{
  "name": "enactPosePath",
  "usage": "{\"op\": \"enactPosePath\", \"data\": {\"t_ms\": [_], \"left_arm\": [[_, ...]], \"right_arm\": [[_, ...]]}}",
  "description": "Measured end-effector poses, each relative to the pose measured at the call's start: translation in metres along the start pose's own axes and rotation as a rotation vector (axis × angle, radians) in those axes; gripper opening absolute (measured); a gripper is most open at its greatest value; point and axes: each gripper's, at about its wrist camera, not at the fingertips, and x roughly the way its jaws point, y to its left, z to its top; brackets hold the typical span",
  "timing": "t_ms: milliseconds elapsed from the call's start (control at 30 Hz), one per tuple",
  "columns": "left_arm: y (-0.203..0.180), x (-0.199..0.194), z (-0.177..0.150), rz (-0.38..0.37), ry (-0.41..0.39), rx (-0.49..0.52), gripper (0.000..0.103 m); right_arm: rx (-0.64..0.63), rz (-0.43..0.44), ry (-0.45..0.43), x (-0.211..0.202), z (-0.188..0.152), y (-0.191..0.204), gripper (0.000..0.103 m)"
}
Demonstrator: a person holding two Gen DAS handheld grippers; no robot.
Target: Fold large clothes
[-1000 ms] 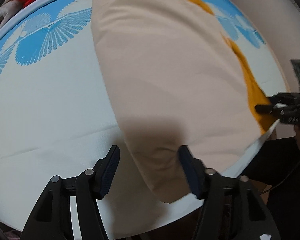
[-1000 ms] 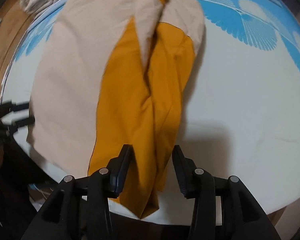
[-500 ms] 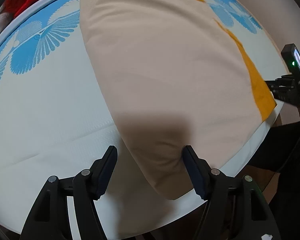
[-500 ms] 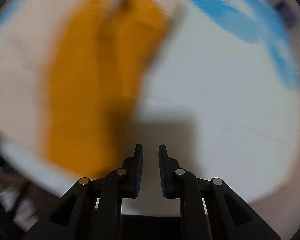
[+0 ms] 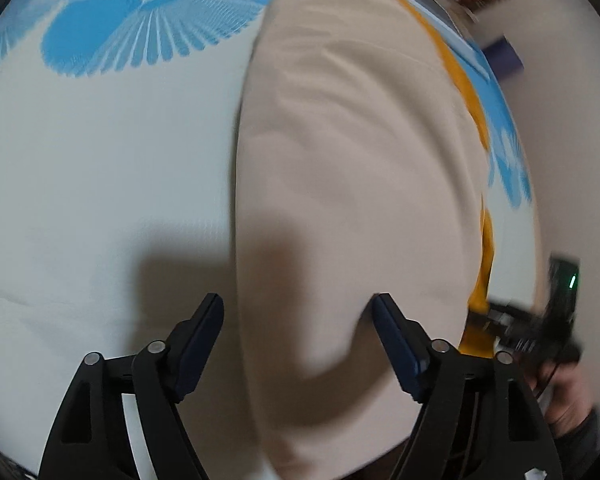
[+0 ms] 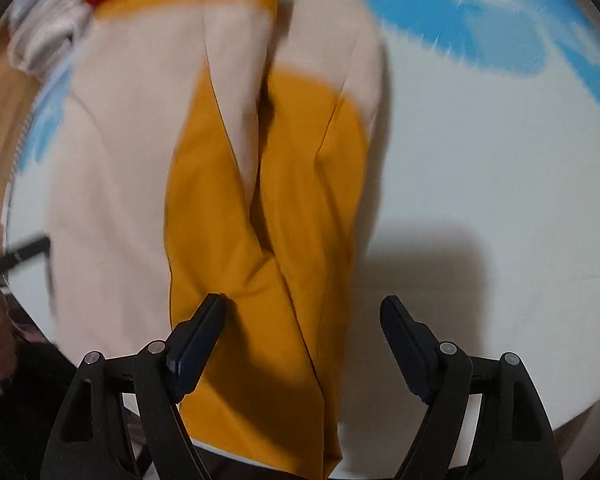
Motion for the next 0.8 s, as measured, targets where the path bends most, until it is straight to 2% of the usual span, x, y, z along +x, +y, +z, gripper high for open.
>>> {"op": "enactPosePath", "data": {"t_ms": [100, 200, 267, 300, 333, 367, 433, 600, 733, 800], "left_arm": [[0.012, 0.016, 0.014, -0.091, 0.005, -0.095, 0.078], [0.012, 0.028, 0.020, -0.117, -0.010, -0.110, 0.077], [0.007, 0.029, 0.026, -0.112, -0.040, -0.088, 0.074], [0.006, 0.028, 0.025, -0.109, -0.051, -0.084, 0.072], [0.004, 0.025, 0.028, -0.108, -0.065, -0.080, 0.067], [0.002, 0.021, 0.031, -0.107, -0.077, -0.077, 0.064], [-0.002, 0.006, 0.038, -0.091, -0.121, -0.060, 0.055], [0.004, -0.038, 0.047, -0.022, -0.234, -0.008, 0.053], [0.043, -0.052, 0.063, 0.041, -0.265, -0.094, 0.054], [0.063, -0.056, 0.064, 0.105, -0.271, -0.139, 0.055]], "right_arm": [[0.037, 0.031, 0.011, 0.007, 0.010, 0.000, 0.080], [0.079, 0.056, 0.016, 0.012, 0.016, 0.000, 0.074], [0.092, 0.084, 0.004, 0.013, 0.020, 0.006, 0.052], [0.096, 0.092, -0.001, 0.013, 0.022, 0.007, 0.046], [0.100, 0.100, -0.010, 0.013, 0.025, 0.010, 0.035], [0.103, 0.103, -0.022, 0.013, 0.027, 0.015, 0.028], [0.105, 0.102, -0.048, 0.010, 0.032, 0.024, 0.022], [0.076, 0.142, -0.166, -0.002, 0.063, 0.060, 0.017], [0.032, 0.165, -0.236, -0.003, 0.085, 0.093, 0.017], [0.012, 0.143, -0.237, 0.001, 0.091, 0.102, 0.017]]}}
